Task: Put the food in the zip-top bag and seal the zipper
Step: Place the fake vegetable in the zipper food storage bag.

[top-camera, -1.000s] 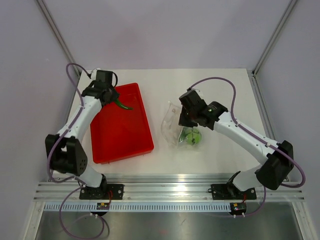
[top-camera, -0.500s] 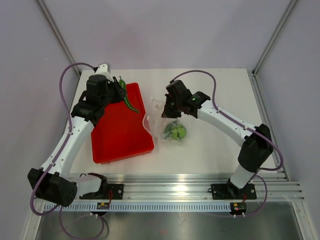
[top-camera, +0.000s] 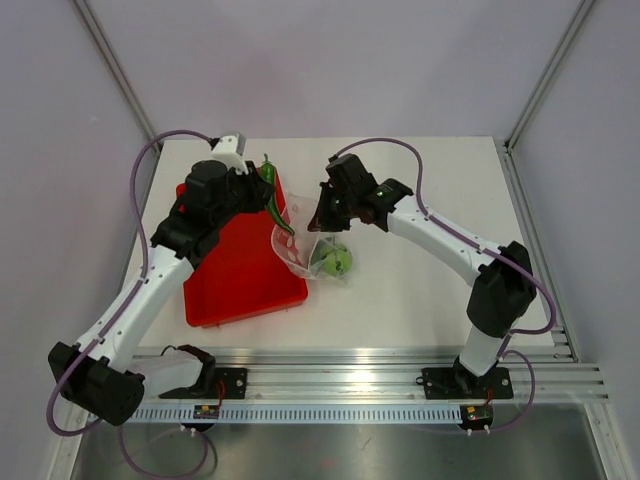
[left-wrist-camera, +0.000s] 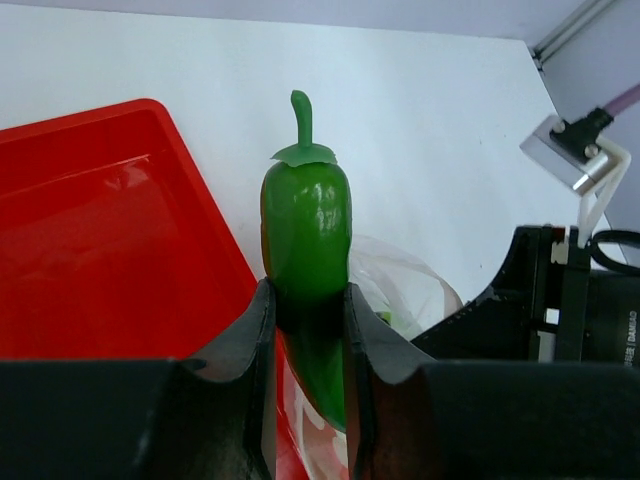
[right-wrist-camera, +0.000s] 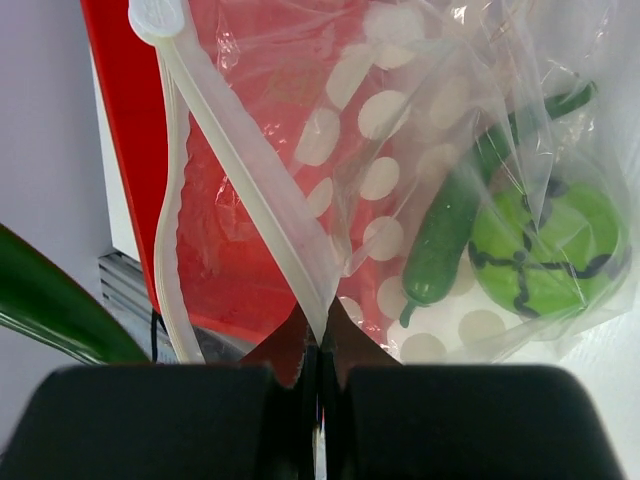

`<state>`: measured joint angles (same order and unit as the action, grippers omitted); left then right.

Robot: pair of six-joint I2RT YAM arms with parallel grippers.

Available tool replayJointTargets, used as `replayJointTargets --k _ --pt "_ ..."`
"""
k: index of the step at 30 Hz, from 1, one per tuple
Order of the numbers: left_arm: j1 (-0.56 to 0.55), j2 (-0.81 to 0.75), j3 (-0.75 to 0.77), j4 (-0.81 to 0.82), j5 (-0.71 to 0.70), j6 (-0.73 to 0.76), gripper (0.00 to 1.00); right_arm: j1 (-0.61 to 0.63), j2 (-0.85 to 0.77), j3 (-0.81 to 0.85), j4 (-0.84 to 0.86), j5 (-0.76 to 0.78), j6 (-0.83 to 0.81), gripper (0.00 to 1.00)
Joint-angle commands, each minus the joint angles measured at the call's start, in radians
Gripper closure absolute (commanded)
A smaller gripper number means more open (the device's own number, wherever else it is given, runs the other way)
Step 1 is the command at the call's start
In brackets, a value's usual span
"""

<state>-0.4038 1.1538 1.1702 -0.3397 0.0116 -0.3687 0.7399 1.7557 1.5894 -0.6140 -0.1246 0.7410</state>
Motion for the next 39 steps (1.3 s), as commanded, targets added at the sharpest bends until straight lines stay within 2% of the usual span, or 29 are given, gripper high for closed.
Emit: replayJointTargets --k 1,5,8,12,22,25,26,29,30,31,34,39 --pt "-0.07 -0.017 -0.015 0.094 -0.073 0.025 1.0 0.01 -0.03 0.033 0.068 -0.047 0.032 1.0" --pt "-0.157 -0.039 -0.059 0.14 -0.166 0.04 1.0 0.009 -0.041 0.04 0.066 -0.046 0.041 1.0" --pt "-0.248 -0.075 -0.095 0.169 -0.327 0.083 1.0 0.009 -0.056 0.031 0.077 -0.058 0.054 1.0" --pt "-0.299 -0.088 -0.13 0.197 -0.384 0.12 1.0 0.01 -0.079 0.015 0.094 -0.061 0.067 1.0" --pt "-0.334 -0.132 -0.213 0.222 -0.32 0.091 0.99 0.009 -0.117 0.012 0.088 -0.04 0.077 1.0" --pt "-0.337 -0.115 -0.216 0.214 -0.302 0.082 0.95 0.009 -0.128 0.007 0.094 -0.041 0.08 1.0" --pt "-0.34 -0.103 -0.21 0.206 -0.294 0.083 0.92 0.009 -0.131 0.006 0.094 -0.041 0.081 1.0" --pt "-0.348 -0.068 -0.166 0.156 -0.292 0.086 0.51 0.009 -0.139 -0.003 0.092 -0.037 0.084 1.0" --pt "-0.351 -0.062 -0.15 0.139 -0.291 0.088 0.33 0.01 -0.14 -0.008 0.092 -0.032 0.084 1.0" --pt "-0.354 -0.059 -0.124 0.111 -0.286 0.091 0.27 0.01 -0.145 -0.011 0.092 -0.03 0.083 1.0" --pt "-0.369 -0.069 -0.092 0.078 -0.271 0.108 0.18 0.009 -0.148 -0.023 0.095 -0.023 0.086 1.0" --pt "-0.371 -0.1 -0.02 0.002 -0.263 0.109 0.19 0.01 -0.157 -0.042 0.1 -0.017 0.087 1.0"
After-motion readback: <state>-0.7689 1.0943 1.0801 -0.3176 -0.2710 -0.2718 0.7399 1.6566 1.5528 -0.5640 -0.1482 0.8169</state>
